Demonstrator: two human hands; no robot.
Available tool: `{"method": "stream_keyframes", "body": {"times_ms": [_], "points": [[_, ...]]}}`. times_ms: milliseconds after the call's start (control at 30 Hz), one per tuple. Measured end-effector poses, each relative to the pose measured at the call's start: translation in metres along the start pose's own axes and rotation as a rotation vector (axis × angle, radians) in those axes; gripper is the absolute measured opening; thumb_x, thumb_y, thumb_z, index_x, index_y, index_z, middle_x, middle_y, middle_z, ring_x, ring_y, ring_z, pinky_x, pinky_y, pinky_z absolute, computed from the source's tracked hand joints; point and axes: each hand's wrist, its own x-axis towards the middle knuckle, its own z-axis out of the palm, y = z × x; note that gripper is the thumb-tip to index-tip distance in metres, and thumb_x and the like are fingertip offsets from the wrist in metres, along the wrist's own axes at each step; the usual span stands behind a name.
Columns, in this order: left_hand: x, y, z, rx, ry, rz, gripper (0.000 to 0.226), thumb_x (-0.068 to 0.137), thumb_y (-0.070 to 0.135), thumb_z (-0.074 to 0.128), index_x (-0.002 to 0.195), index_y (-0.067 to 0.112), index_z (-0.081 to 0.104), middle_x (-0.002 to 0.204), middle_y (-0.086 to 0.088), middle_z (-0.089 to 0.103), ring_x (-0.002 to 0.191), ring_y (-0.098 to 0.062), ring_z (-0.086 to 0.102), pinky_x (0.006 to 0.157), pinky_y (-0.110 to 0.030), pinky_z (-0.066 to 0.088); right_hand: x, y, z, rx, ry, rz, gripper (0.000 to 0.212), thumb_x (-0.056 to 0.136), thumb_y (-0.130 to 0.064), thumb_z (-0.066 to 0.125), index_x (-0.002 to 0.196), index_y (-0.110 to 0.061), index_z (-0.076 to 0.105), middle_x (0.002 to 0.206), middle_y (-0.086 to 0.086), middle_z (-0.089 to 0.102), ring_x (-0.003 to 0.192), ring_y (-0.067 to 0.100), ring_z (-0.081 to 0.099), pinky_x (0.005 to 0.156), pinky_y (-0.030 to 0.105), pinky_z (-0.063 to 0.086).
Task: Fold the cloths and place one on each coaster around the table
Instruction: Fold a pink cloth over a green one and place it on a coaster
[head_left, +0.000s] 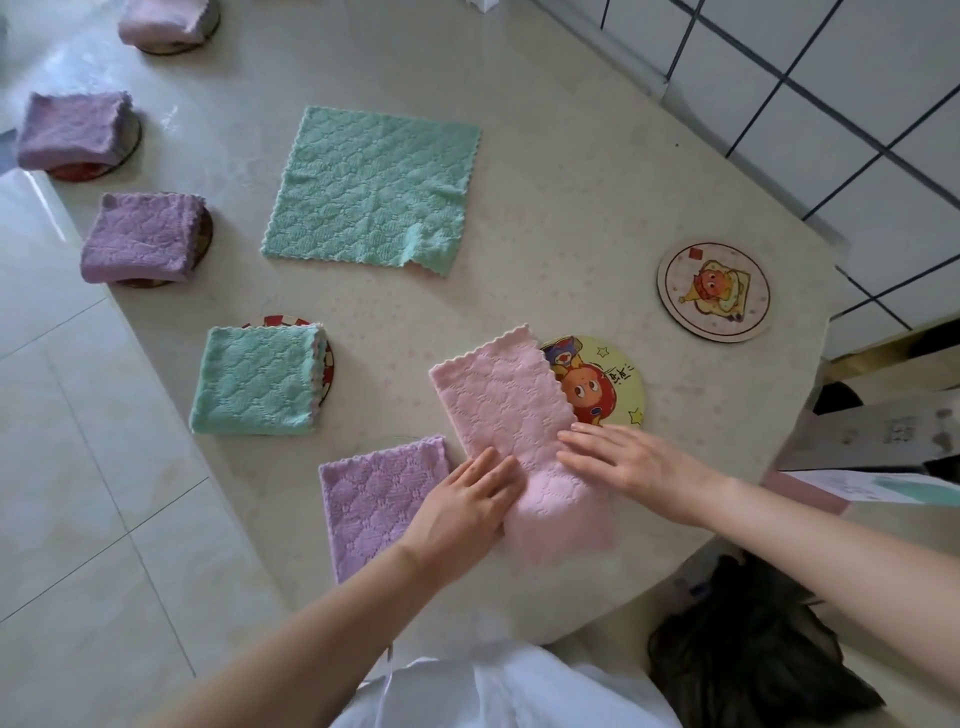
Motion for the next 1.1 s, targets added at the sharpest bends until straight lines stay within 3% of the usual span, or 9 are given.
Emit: {"method": "stream_keyframes", "body": {"times_ms": [167, 233, 300, 400, 467, 533, 667, 900, 1100], "points": [[0.009, -0.003, -0.031, -0.498, 0.005, -0.105, 0.029, 0.097, 0.024, 0.048, 0.118, 0.013, 0.065, 0.126, 0.007, 0.061, 0.118, -0.009, 0.054, 0.106, -0.023, 0.036, 0.002, 0.015, 0.008, 0.076, 0.075, 0.036, 0.079, 0.077, 0.007, 0.067, 0.142, -0.023, 0.034, 0.143, 0.001, 0.045, 0.132, 0.02, 0.041, 0.107, 0.038, 0.038], [0.015, -0.002, -0.045, -0.646, -0.048, -0.382, 0.022, 0.096, 0.015, 0.049, 0.1, 0.006, 0.069, 0.104, -0.002, 0.069, 0.09, -0.01, 0.06, 0.08, -0.022, 0.043, 0.006, 0.022, 0.005, 0.215, 0.108, 0.09, 0.073, 0.075, -0.002, 0.072, 0.137, -0.025, 0.041, 0.133, -0.004, 0.054, 0.124, 0.017, 0.046, 0.1, 0.035, 0.044], [0.023, -0.011, -0.05, -0.784, -0.1, -0.68, 0.028, 0.096, 0.015, 0.048, 0.077, 0.0, 0.063, 0.073, -0.013, 0.063, 0.059, -0.013, 0.047, 0.056, -0.03, 0.035, 0.016, 0.024, -0.009, 0.505, 0.094, 0.258, 0.062, 0.074, -0.016, 0.076, 0.13, -0.025, 0.051, 0.119, -0.004, 0.058, 0.115, 0.013, 0.048, 0.092, 0.023, 0.042], [0.035, -0.024, -0.052, -1.213, 0.009, -0.887, 0.029, 0.1, 0.021, 0.043, 0.087, 0.005, 0.064, 0.085, -0.015, 0.066, 0.074, -0.017, 0.058, 0.064, -0.029, 0.052, 0.043, 0.028, -0.029, 0.713, 0.117, 0.494, 0.023, 0.081, -0.013, 0.066, 0.104, -0.015, 0.066, 0.084, -0.007, 0.056, 0.09, 0.021, 0.056, 0.069, 0.013, 0.039], [0.041, -0.029, -0.056, -1.386, 0.07, -1.022, 0.02, 0.1, 0.02, 0.045, 0.096, 0.008, 0.06, 0.091, -0.011, 0.065, 0.082, -0.018, 0.063, 0.063, -0.022, 0.058, 0.063, 0.031, -0.038, 0.791, 0.116, 0.579, 0.011, 0.088, -0.017, 0.059, 0.094, -0.013, 0.068, 0.08, -0.005, 0.063, 0.082, 0.022, 0.061, 0.071, 0.022, 0.045], [0.045, -0.034, -0.055, -1.43, 0.06, -1.125, 0.018, 0.097, 0.02, 0.05, 0.098, 0.005, 0.059, 0.096, -0.016, 0.066, 0.083, -0.023, 0.066, 0.061, -0.022, 0.058, 0.077, 0.034, -0.042, 0.82, 0.029, 0.664, 0.015, 0.089, -0.027, 0.058, 0.09, -0.015, 0.067, 0.08, -0.001, 0.066, 0.078, 0.02, 0.062, 0.07, 0.03, 0.047], [0.051, -0.041, -0.048, -1.436, 0.02, -1.239, 0.017, 0.092, 0.021, 0.059, 0.095, 0.004, 0.061, 0.102, -0.021, 0.069, 0.088, -0.029, 0.07, 0.071, -0.034, 0.06, 0.088, 0.036, -0.042, 0.722, -0.056, 0.728, 0.023, 0.087, -0.035, 0.058, 0.073, -0.016, 0.061, 0.065, -0.006, 0.057, 0.068, 0.017, 0.055, 0.061, 0.027, 0.039], [0.055, -0.052, -0.052, -1.44, -0.068, -1.256, 0.034, 0.089, 0.026, 0.061, 0.109, -0.002, 0.058, 0.101, -0.023, 0.068, 0.081, -0.031, 0.071, 0.069, -0.04, 0.06, 0.102, 0.035, -0.047, 0.801, -0.013, 0.816, 0.033, 0.086, -0.043, 0.057, 0.079, -0.011, 0.063, 0.075, -0.001, 0.065, 0.074, 0.018, 0.058, 0.066, 0.03, 0.041], [0.063, -0.072, -0.066, -1.275, 0.256, -1.225, 0.018, 0.09, 0.006, 0.059, 0.104, -0.007, 0.058, 0.098, -0.025, 0.067, 0.081, -0.03, 0.07, 0.063, -0.038, 0.06, 0.111, 0.025, -0.043, 0.826, 0.108, 0.883, 0.025, 0.089, -0.039, 0.055, 0.091, -0.014, 0.058, 0.085, 0.0, 0.061, 0.082, 0.019, 0.056, 0.068, 0.028, 0.039]]}}
